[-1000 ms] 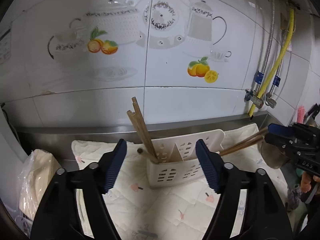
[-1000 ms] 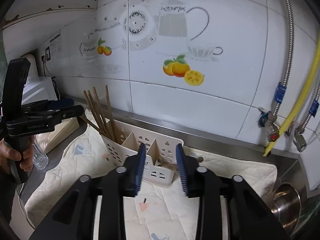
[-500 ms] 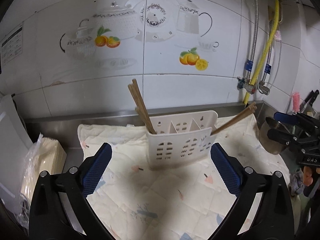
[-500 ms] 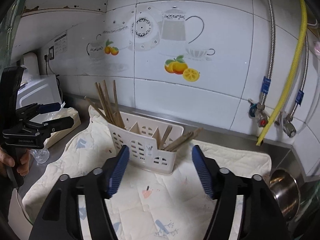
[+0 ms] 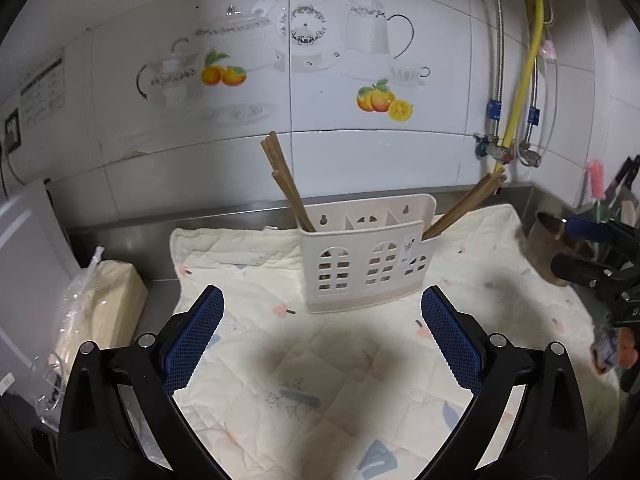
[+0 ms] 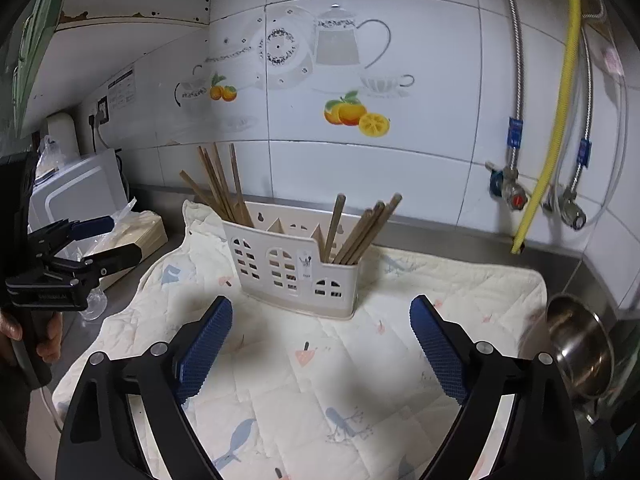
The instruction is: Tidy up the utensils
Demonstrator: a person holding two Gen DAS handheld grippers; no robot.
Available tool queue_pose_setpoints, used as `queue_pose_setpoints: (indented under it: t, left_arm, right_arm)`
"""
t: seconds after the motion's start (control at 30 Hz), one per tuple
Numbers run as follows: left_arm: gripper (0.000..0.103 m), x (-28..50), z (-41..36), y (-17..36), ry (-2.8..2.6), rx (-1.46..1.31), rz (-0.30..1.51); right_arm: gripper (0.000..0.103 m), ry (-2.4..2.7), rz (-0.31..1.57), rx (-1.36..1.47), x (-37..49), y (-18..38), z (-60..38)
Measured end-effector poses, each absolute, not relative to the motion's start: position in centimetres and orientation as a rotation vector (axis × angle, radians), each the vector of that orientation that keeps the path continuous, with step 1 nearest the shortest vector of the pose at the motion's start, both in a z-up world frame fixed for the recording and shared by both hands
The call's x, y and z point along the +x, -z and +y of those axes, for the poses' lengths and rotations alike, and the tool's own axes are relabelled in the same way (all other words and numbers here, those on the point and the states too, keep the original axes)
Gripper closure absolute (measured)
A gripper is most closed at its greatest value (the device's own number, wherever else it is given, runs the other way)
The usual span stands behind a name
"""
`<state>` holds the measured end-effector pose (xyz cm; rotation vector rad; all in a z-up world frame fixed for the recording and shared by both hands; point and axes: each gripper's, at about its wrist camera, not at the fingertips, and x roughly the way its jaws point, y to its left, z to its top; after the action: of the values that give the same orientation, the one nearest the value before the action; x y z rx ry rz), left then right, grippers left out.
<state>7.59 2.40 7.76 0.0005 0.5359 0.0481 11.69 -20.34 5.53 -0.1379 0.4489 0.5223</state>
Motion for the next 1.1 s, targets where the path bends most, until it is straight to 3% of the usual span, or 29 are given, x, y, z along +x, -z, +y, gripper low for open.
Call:
queue_pose_setpoints:
  t: [1.1]
  left_arm:
    - [0.005, 3.5, 2.5, -3.9, -0.069, -0.082, 0.61]
  right_arm:
    - [0.009, -0.439, 0.51, -0.149, 9.1, -1.0, -20.4]
